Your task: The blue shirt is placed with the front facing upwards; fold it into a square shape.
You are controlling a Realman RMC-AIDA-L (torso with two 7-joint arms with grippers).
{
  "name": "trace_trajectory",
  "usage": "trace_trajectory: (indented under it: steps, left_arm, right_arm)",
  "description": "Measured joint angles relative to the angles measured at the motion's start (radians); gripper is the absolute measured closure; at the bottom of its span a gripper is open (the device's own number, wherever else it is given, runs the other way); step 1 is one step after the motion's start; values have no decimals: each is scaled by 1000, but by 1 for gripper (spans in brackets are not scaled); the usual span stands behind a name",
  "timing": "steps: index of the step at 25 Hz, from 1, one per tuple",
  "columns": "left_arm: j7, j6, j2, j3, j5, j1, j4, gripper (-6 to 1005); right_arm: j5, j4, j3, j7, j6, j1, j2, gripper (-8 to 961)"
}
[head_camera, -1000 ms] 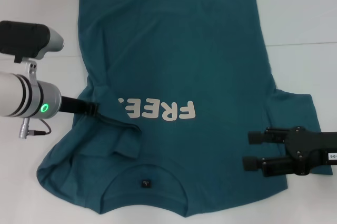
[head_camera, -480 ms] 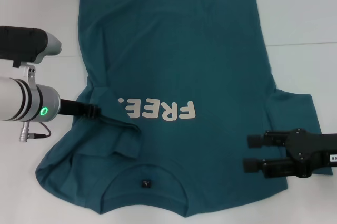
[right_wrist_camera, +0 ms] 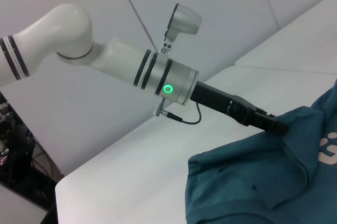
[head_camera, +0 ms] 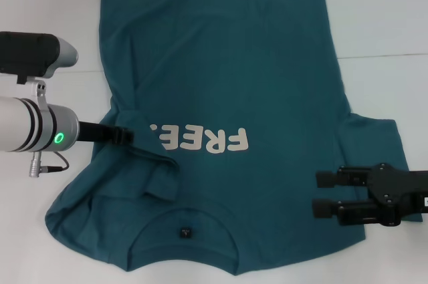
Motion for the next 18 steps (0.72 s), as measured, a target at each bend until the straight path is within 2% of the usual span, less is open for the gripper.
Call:
trace_trajectory:
  steps: [4, 17, 18]
  left_arm:
    - [13, -13, 0, 1, -17, 2, -10, 616]
    - [85, -43, 1, 1, -95, 6, -21, 757]
    - [87, -43, 2, 1, -95, 5, -24, 798]
  right_arm:
    - [0, -1, 1, 2, 0, -4, 0, 131]
    - [-1, 1, 1, 5, 1, -10, 1, 129]
    - [-1, 1, 1, 5, 1, -11, 2, 129]
